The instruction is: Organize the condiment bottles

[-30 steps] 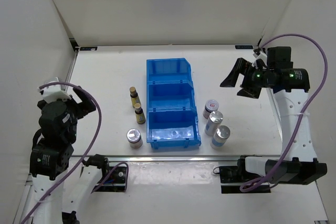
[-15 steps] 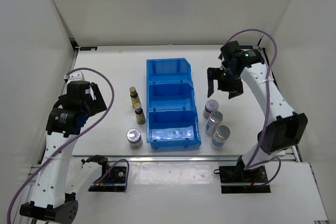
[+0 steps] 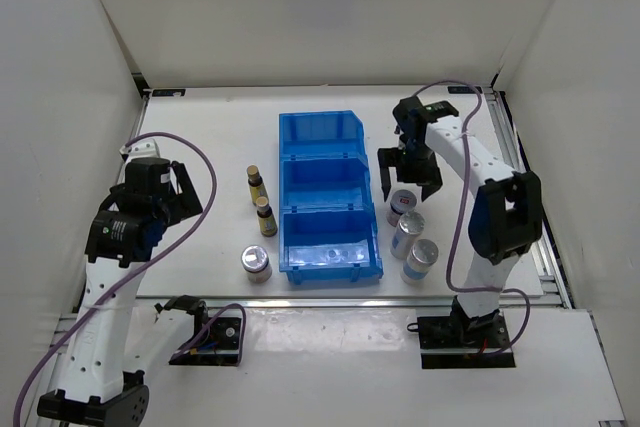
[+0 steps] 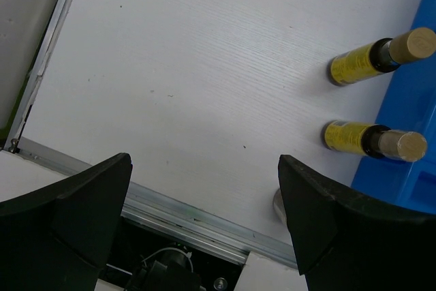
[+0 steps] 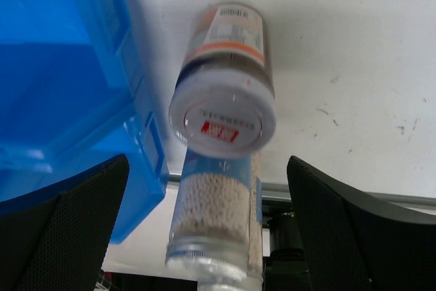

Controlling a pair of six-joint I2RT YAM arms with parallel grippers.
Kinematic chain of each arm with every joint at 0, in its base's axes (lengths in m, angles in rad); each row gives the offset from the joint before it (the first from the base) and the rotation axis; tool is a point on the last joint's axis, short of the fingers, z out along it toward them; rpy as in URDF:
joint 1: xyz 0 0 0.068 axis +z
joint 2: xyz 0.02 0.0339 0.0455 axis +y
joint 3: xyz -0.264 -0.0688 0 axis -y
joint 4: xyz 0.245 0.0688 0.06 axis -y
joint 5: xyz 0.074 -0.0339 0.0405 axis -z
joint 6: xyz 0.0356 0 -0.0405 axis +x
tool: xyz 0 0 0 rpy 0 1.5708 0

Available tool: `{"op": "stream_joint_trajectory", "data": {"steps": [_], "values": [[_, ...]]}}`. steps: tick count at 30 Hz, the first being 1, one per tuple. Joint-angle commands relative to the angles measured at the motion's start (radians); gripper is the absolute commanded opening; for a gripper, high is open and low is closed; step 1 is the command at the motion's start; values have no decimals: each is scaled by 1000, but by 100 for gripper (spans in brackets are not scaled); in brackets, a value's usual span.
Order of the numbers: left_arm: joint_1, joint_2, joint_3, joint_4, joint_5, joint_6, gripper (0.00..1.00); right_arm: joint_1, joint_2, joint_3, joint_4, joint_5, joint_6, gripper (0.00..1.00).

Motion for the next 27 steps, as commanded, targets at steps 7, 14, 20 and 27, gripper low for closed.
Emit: {"op": "stream_joint_trajectory", "data": {"steps": [7, 14, 20, 27], "values": [[-1, -8, 5, -6, 4, 4, 100, 11, 148, -20, 67, 22, -11, 85], [-1, -17, 5, -6, 4, 4, 100, 30, 161, 38, 20, 86, -11, 45], [-1, -17, 5, -6, 4, 4, 100, 30, 127, 219, -63, 160, -2, 16], [-1, 1, 5, -6, 4, 4, 100, 76, 173, 700, -207, 116, -2, 0]]}}
